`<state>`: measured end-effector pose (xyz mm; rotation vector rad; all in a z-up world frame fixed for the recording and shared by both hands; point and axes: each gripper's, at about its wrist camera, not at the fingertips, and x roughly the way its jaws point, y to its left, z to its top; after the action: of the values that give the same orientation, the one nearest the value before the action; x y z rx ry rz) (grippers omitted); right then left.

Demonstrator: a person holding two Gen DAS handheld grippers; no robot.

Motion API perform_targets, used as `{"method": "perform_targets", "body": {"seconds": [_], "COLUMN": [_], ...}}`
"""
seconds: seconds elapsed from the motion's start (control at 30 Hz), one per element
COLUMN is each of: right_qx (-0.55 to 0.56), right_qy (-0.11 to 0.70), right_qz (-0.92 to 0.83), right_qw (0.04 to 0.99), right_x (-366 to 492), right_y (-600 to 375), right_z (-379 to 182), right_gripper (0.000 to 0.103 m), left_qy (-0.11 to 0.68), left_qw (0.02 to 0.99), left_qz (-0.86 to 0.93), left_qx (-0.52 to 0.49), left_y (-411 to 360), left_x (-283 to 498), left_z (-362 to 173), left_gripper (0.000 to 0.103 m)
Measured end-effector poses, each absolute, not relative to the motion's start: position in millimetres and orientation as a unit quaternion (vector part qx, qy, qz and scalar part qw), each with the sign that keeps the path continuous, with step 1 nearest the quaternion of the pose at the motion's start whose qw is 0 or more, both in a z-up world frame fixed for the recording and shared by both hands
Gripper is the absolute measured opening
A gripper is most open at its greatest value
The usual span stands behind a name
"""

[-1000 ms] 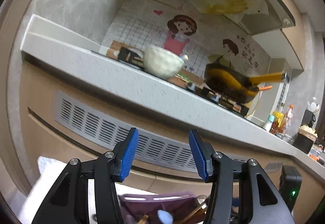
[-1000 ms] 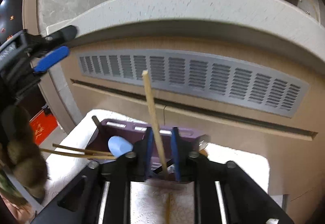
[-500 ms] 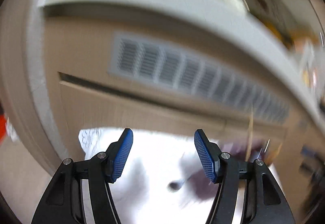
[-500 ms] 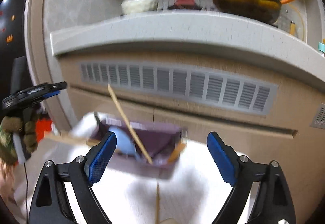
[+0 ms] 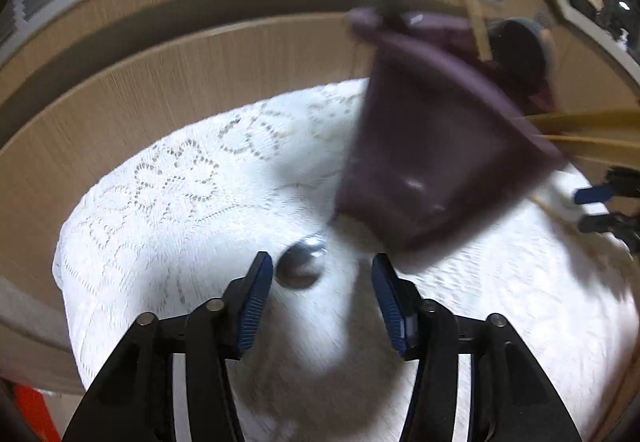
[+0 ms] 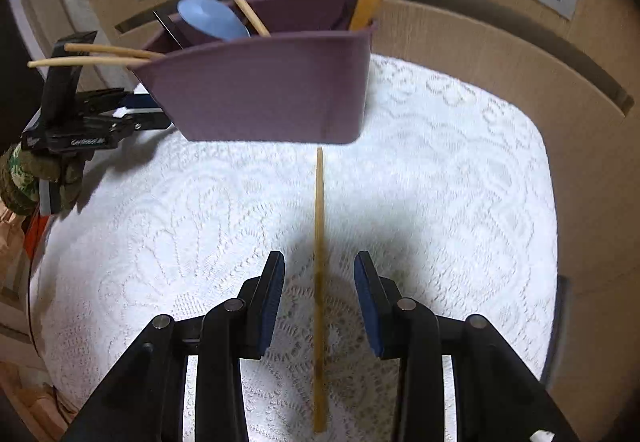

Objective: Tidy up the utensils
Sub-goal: 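Move the left gripper down toward the metal spoon on the cloth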

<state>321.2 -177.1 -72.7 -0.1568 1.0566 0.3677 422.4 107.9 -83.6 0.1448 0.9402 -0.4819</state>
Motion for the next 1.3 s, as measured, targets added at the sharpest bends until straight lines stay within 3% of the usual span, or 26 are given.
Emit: {"method": "perform_targets", "body": {"seconds": [0.1, 0.2, 0.23, 0.37, 0.57, 0.63, 0.7, 0.73, 0.77, 1.03, 1.17, 1.3], "right_qx": [-0.087, -0.086, -0.083, -0.068, -0.067, -0.067, -0.066, -0.067, -0.069, -0.054, -0.043, -0.036], "right_qy": [0.502, 0.506, 0.506, 0.507, 0.499, 0.498, 0.498, 0.498, 0.498, 0.51, 0.518, 0.518], "right_qz": [0.176, 0.176, 0.176, 0.176, 0.183, 0.185, 0.189, 0.191, 0.191, 0.178, 0.173, 0.173], "right_qw": [0.842, 0.84, 0.84, 0.841, 0.844, 0.845, 0.843, 0.843, 0.843, 0.84, 0.837, 0.837], "right_x": [316, 313, 313, 312, 306, 304, 302, 301, 300, 296, 299, 300], "right_y": [-172, -173, -174, -175, -171, -170, -167, -165, -164, -174, -177, -178], "right_z": [-77, -81, -82, -84, -84, -83, -82, -81, -79, -88, -95, -94], "right_gripper": [0.035, 0.035, 0.035, 0.036, 0.042, 0.044, 0.047, 0.048, 0.049, 0.054, 0.054, 0.057], "left_qy": [0.448, 0.451, 0.449, 0.446, 0.453, 0.444, 0.448, 0.45, 0.45, 0.468, 0.464, 0.454], "left_qw": [0.866, 0.868, 0.872, 0.881, 0.878, 0.876, 0.867, 0.865, 0.865, 0.855, 0.856, 0.859], "left_qz": [-0.211, -0.196, -0.184, -0.152, -0.145, -0.181, -0.201, -0.197, -0.187, -0.183, -0.176, -0.156], "left_qx": [0.069, 0.068, 0.069, 0.039, 0.058, 0.057, 0.085, 0.105, 0.12, 0.127, 0.141, 0.177], "left_y": [105, 104, 105, 124, 129, 122, 105, 100, 98, 81, 68, 64], "left_x": [431, 428, 425, 408, 362, 358, 367, 372, 377, 432, 435, 429], "left_z": [-83, -82, -81, -73, -72, -62, -59, -61, -64, -75, -73, -72], "left_gripper": [0.027, 0.025, 0.012, 0.002, 0.002, 0.006, 0.021, 0.036, 0.044, 0.044, 0.017, 0.012]}}
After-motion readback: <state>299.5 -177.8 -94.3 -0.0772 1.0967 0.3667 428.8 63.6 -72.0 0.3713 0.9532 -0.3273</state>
